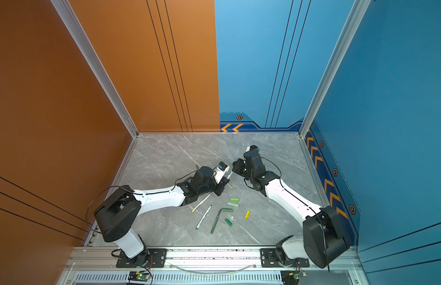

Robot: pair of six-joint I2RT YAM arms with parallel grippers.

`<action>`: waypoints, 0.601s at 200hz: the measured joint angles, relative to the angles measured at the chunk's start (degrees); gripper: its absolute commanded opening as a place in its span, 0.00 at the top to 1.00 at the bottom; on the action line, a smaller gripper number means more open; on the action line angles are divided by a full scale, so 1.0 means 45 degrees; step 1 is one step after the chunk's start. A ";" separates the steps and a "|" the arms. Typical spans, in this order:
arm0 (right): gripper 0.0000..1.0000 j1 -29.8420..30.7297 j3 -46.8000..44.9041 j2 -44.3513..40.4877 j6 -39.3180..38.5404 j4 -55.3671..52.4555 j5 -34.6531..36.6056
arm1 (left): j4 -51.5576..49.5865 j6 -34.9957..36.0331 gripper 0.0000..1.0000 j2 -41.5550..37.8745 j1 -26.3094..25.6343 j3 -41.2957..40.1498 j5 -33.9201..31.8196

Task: Insert pens into pen caps
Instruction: Put on the pen cap to the pen.

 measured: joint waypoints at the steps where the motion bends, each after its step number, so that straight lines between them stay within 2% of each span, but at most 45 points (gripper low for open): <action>1: 1.00 0.0000 0.0005 0.0005 0.0015 0.0024 0.0010 | -0.0005 0.0010 1.00 0.0005 0.0000 0.0010 0.0000; 57: 0.98 -0.0044 0.0073 0.0053 0.0092 0.0335 0.0058 | 0.0029 0.0053 1.00 0.0034 0.0165 0.0107 -0.0102; 85: 0.86 -0.0452 0.0529 0.0053 -0.0053 -0.0010 -0.0578 | 0.0495 -0.0403 1.00 0.0034 0.0136 0.0068 -0.0267; 120: 0.63 -0.0850 0.1579 0.0049 -0.0253 -0.1214 -0.2239 | 0.1700 -0.1268 1.00 -0.0063 -0.0126 -0.0194 -0.1044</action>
